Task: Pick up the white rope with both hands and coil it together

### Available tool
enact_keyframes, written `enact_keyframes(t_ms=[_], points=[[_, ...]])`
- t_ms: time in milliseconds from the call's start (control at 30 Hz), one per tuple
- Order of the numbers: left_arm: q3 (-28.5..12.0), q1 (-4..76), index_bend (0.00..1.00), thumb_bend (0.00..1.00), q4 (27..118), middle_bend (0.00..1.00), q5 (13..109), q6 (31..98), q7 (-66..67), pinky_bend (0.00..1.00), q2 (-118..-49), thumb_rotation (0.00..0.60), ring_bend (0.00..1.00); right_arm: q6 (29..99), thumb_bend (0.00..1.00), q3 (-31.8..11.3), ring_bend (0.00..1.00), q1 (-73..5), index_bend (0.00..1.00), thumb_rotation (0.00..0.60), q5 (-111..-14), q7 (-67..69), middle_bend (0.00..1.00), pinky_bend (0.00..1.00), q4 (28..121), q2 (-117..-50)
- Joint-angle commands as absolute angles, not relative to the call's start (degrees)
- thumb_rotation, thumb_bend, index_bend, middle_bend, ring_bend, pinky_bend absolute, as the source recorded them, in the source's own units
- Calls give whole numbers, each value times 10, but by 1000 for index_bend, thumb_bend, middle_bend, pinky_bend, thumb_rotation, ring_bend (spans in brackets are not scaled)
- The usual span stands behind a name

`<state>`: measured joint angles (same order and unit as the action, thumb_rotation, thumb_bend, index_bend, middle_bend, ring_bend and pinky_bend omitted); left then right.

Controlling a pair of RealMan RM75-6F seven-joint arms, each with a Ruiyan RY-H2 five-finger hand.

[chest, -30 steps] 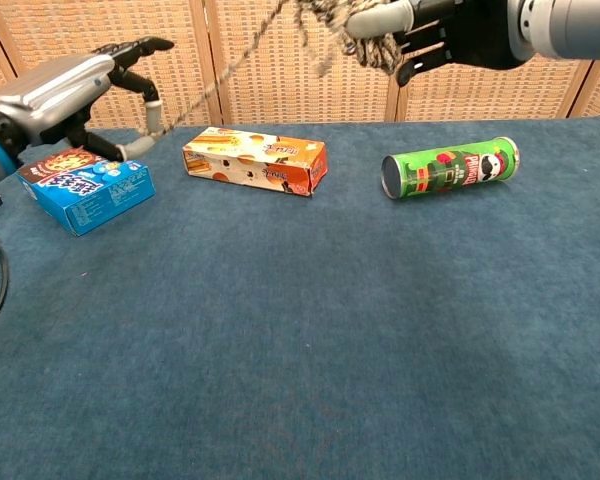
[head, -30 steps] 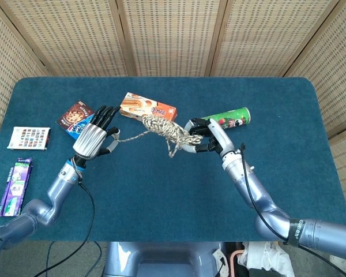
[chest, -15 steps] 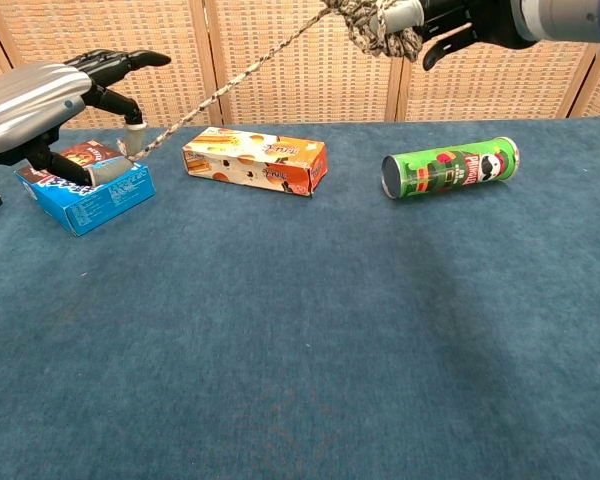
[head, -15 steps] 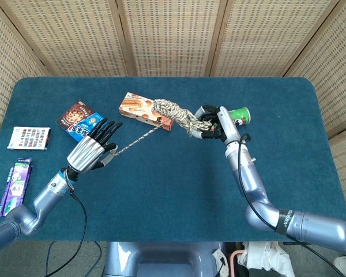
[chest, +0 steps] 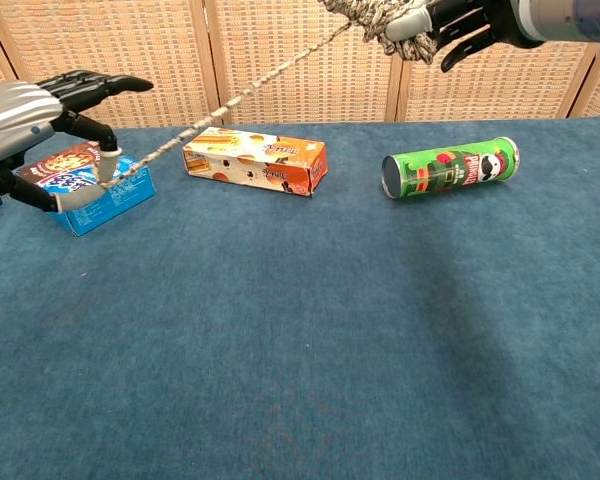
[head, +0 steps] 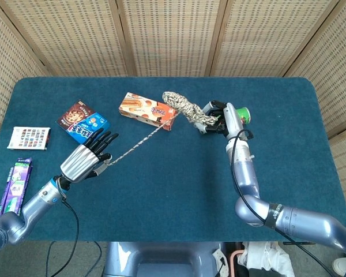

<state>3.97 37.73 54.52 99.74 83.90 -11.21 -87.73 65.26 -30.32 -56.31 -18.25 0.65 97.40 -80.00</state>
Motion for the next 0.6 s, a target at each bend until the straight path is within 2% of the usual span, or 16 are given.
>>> enact_keyframes(t_ms=[33,367,600], points=[[43,372,865,579,544,0,1003,848,-117,0,-872,600,0,656,627,-305,568,-562,730,600,-183,-3,771,603,972,-803],[40,369,865,579,561,0,1021,867,-121,0,-861,600,0,674,627,-292,568,-567,730,600,-205,-56,771,603,964,-822],[31,389,865,579,625,0,1047,869,-84,0,-840,600,0,692,628,-276,568,-575,730,600,-232,-101,772,603,957,-840]])
